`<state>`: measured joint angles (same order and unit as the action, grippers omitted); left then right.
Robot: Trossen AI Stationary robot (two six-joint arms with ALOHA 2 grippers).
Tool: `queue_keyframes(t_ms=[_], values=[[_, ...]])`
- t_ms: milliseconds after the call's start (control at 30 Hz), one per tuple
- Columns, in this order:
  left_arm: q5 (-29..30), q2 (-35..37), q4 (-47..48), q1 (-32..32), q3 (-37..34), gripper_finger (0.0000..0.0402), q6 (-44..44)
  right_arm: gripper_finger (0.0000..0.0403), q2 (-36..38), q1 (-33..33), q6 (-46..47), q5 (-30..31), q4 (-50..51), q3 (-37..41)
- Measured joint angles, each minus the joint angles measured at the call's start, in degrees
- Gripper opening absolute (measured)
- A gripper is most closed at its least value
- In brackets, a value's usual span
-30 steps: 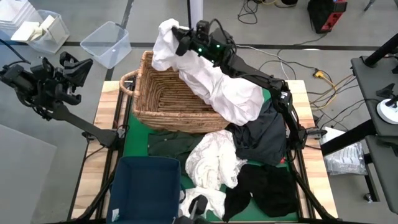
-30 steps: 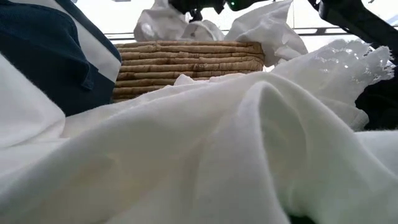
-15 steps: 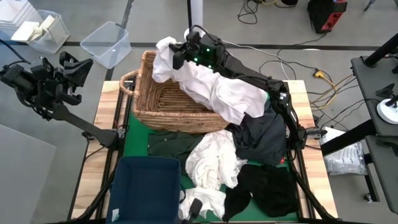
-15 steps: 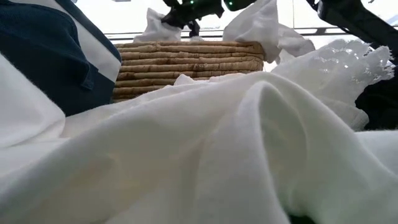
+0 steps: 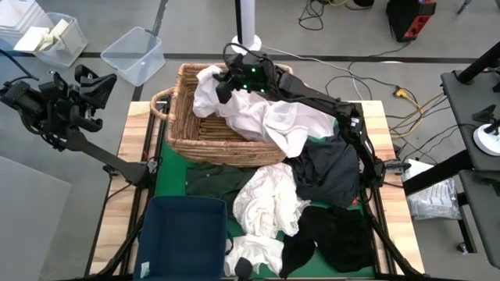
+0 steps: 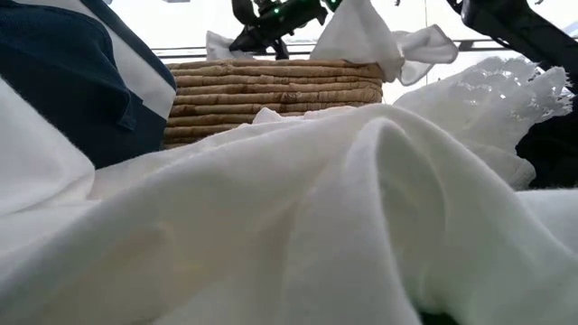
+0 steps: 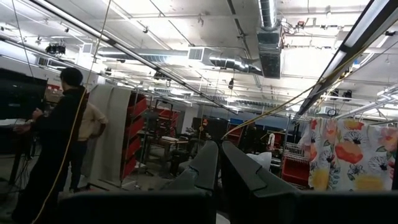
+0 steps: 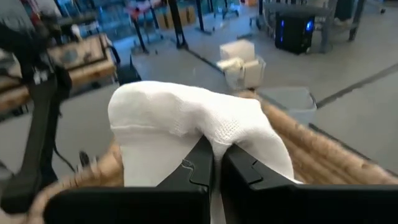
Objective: Sort clothes
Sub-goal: Put the white shirt into the laundry basket
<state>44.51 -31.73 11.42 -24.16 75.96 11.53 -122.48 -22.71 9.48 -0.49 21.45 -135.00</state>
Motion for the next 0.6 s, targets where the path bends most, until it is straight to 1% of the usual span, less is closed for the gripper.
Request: queue_keyframes(t_ms=[600], values=[[0.02,0.00,0.27,0.00,0.00,0.0000,0.00,0.0009,0.00,0.99,-7.20,0.02,20.44,0.00]])
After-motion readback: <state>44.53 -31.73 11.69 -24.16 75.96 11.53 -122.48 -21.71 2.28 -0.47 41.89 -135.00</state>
